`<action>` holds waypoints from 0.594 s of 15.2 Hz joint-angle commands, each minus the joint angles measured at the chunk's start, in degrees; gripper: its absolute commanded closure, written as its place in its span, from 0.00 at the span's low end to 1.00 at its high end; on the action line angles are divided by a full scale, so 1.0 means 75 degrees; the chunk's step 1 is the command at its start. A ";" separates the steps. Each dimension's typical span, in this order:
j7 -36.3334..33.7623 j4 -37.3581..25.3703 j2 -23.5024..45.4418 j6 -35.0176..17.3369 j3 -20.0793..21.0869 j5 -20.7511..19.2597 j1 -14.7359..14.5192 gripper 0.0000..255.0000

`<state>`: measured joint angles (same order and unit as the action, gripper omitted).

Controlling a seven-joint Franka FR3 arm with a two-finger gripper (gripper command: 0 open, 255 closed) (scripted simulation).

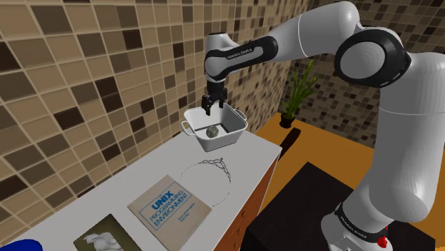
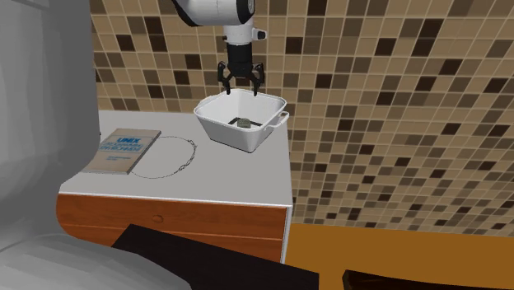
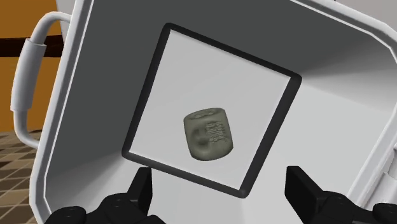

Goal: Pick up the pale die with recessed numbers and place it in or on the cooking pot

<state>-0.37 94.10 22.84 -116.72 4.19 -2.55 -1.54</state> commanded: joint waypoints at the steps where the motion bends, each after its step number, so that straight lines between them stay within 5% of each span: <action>1: -0.0002 -0.0248 -0.0149 0.0401 0.0011 0.0014 -0.0009 0.00; 9: 0.0002 -0.0377 -0.0200 0.0581 0.0013 0.0020 -0.0010 0.00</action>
<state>-0.36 91.28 21.34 -112.38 4.29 -2.40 -1.61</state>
